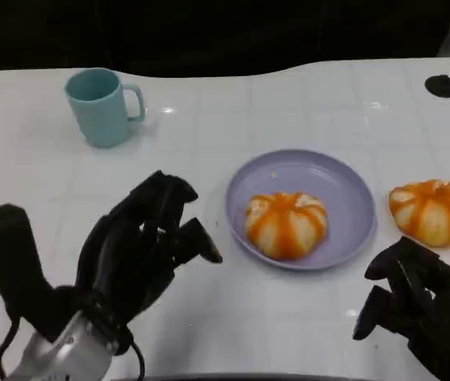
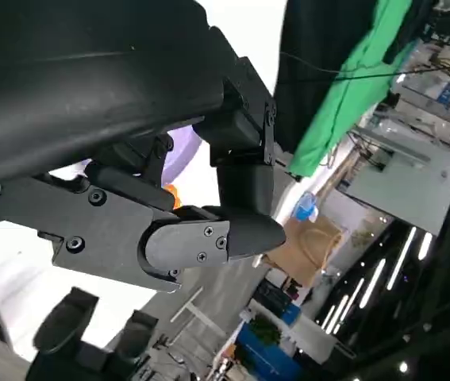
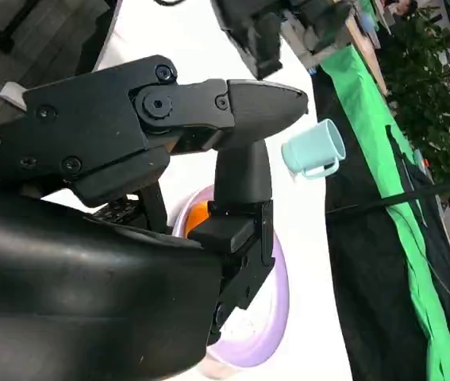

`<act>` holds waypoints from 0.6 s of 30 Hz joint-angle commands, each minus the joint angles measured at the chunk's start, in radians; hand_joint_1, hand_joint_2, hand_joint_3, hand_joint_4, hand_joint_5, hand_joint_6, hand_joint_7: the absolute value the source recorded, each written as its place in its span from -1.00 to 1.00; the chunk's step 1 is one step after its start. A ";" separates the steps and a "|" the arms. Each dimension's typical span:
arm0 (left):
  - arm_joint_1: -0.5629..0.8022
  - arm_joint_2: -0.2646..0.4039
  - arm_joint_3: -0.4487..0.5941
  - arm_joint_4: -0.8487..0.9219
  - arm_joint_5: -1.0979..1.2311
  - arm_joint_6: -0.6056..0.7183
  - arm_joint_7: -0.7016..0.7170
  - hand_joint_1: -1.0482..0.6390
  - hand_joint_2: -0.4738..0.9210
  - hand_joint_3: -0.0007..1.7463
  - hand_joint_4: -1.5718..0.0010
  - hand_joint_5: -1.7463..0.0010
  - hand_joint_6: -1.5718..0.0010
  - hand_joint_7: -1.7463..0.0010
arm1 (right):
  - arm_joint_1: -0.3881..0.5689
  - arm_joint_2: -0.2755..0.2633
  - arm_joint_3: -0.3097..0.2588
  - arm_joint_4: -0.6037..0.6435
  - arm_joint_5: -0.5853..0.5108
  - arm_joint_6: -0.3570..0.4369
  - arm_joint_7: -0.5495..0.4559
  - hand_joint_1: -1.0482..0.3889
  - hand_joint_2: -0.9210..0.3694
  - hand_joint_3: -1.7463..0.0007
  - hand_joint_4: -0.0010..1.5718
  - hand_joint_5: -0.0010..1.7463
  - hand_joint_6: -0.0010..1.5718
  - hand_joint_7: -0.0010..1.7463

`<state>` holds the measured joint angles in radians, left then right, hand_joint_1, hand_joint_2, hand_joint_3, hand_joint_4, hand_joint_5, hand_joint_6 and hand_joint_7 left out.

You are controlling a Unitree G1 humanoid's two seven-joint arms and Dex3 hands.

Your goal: Grasp the bread from the table and place it into the plate.

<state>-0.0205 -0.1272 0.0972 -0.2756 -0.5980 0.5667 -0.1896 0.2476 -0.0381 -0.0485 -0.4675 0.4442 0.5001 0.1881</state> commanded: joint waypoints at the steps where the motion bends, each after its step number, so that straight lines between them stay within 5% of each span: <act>1: 0.069 0.017 -0.020 -0.052 0.001 0.007 0.012 -0.42 1.00 -0.34 -0.06 -1.00 0.30 -0.99 | 0.000 -0.011 -0.004 -0.008 0.002 -0.003 -0.003 -0.20 -1.00 0.59 -0.19 1.00 -0.37 0.85; 18: 0.172 0.046 -0.031 -0.073 -0.006 -0.010 -0.004 -0.41 1.00 -0.36 -0.03 -1.00 0.34 -1.00 | -0.002 -0.009 -0.010 -0.021 0.010 0.019 -0.016 -0.18 -1.00 0.60 -0.21 1.00 -0.36 0.83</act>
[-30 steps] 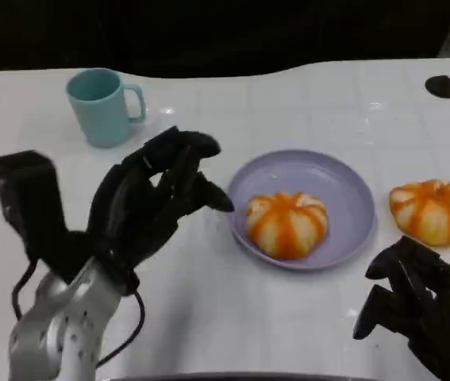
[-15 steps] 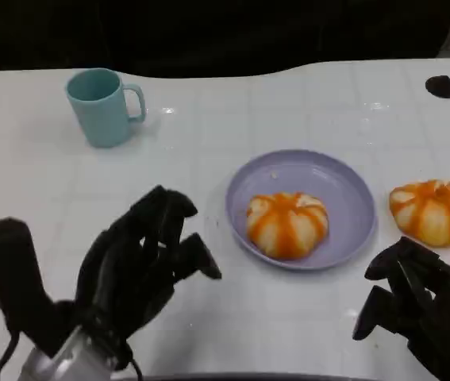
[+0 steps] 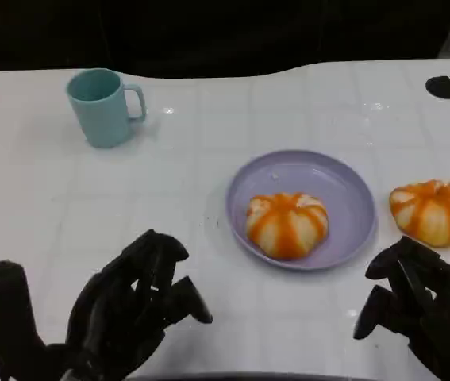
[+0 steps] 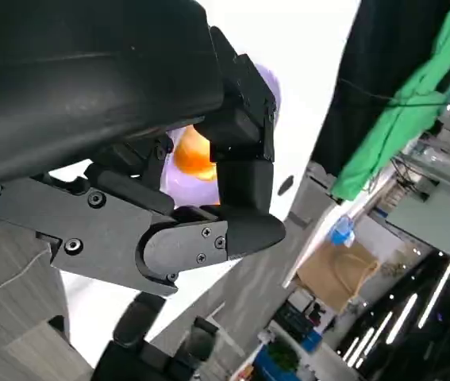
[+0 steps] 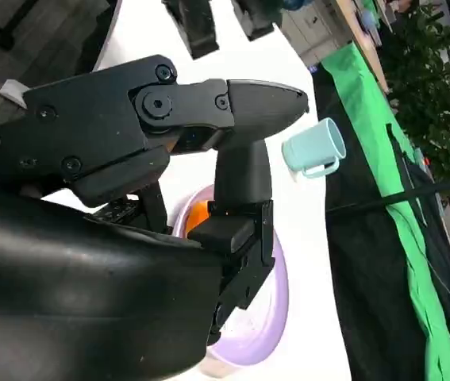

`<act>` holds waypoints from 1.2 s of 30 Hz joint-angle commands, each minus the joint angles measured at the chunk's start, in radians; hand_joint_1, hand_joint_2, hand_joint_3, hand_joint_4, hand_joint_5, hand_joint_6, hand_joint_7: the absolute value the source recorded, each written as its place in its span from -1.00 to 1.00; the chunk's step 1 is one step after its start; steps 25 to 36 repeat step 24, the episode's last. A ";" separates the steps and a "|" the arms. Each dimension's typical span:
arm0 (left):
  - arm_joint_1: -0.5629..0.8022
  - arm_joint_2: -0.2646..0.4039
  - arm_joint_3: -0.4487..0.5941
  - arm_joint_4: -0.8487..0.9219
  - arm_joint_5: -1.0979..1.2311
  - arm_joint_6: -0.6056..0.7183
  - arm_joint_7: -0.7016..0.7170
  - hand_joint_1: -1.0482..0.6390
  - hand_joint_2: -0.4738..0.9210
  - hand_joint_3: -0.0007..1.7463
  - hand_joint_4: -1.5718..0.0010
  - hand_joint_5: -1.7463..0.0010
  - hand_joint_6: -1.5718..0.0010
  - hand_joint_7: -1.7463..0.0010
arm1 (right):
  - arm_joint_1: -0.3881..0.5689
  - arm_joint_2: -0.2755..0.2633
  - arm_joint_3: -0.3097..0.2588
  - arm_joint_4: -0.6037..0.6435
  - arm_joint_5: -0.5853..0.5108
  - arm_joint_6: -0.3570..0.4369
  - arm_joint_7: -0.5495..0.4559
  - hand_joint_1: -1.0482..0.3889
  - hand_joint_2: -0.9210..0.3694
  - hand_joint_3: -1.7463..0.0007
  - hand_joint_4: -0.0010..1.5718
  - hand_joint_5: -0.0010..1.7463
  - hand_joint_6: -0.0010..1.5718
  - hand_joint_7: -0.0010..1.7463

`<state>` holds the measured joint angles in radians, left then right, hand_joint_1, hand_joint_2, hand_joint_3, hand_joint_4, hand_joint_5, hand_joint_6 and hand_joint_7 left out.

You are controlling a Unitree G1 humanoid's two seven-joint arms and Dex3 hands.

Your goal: Grasp the bread from the table and place it into the plate.

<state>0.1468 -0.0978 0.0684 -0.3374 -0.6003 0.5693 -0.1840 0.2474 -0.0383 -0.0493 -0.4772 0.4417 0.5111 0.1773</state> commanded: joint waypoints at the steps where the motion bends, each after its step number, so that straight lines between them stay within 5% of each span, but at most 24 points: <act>1: 0.005 0.017 -0.002 -0.011 -0.004 -0.013 -0.009 -0.41 1.00 -0.36 -0.03 -1.00 0.34 -1.00 | -0.002 -0.009 -0.010 -0.012 0.012 0.009 -0.005 -0.18 -1.00 0.60 -0.21 1.00 -0.36 0.83; 36: 0.007 0.029 -0.006 0.015 0.004 -0.031 -0.015 -0.42 1.00 -0.40 -0.04 -1.00 0.32 -1.00 | 0.002 -0.015 -0.017 0.031 0.004 -0.049 0.043 -0.21 -1.00 0.63 -0.18 1.00 -0.36 0.84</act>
